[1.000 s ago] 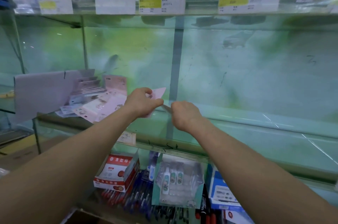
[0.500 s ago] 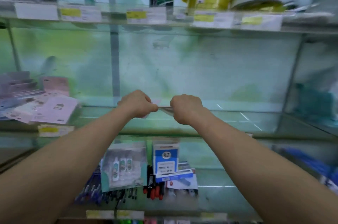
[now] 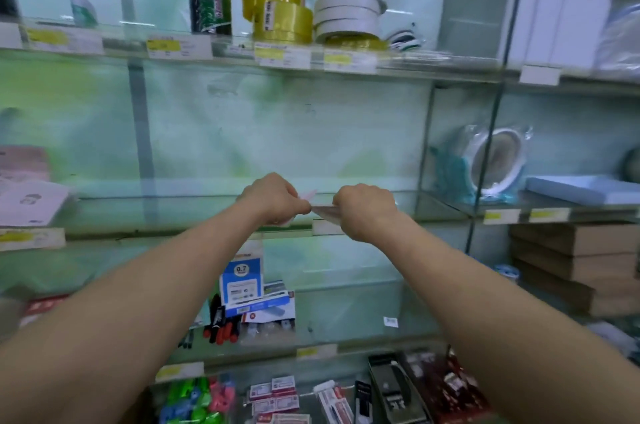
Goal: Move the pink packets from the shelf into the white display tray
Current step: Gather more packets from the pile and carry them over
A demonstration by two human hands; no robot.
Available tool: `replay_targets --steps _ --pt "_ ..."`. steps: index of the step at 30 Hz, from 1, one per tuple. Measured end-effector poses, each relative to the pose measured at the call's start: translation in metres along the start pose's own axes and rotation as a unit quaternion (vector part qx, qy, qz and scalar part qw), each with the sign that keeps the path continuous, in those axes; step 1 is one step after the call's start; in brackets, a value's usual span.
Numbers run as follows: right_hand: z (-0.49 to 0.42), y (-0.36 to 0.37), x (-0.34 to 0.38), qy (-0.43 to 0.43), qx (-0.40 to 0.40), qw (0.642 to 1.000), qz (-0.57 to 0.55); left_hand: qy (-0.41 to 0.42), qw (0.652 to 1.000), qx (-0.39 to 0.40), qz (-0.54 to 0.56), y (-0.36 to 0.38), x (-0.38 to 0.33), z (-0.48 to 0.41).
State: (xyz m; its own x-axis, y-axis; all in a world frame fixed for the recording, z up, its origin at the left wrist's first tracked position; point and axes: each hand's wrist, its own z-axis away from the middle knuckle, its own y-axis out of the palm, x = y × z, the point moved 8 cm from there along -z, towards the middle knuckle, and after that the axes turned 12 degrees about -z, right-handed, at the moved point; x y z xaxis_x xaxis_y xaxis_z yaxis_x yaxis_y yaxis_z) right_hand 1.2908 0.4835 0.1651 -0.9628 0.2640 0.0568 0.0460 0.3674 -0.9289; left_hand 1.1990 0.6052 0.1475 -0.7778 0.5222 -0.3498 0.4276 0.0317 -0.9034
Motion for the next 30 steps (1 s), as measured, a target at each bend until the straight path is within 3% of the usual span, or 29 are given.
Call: replay_targets --steps 14,30 --pt "0.102 -0.026 -0.087 0.197 0.021 0.979 0.050 0.169 0.983 0.077 -0.004 0.059 -0.122 0.033" --pt "0.258 -0.072 -0.232 0.390 0.008 0.917 0.080 0.343 0.925 0.160 0.028 0.118 -0.323 0.145"
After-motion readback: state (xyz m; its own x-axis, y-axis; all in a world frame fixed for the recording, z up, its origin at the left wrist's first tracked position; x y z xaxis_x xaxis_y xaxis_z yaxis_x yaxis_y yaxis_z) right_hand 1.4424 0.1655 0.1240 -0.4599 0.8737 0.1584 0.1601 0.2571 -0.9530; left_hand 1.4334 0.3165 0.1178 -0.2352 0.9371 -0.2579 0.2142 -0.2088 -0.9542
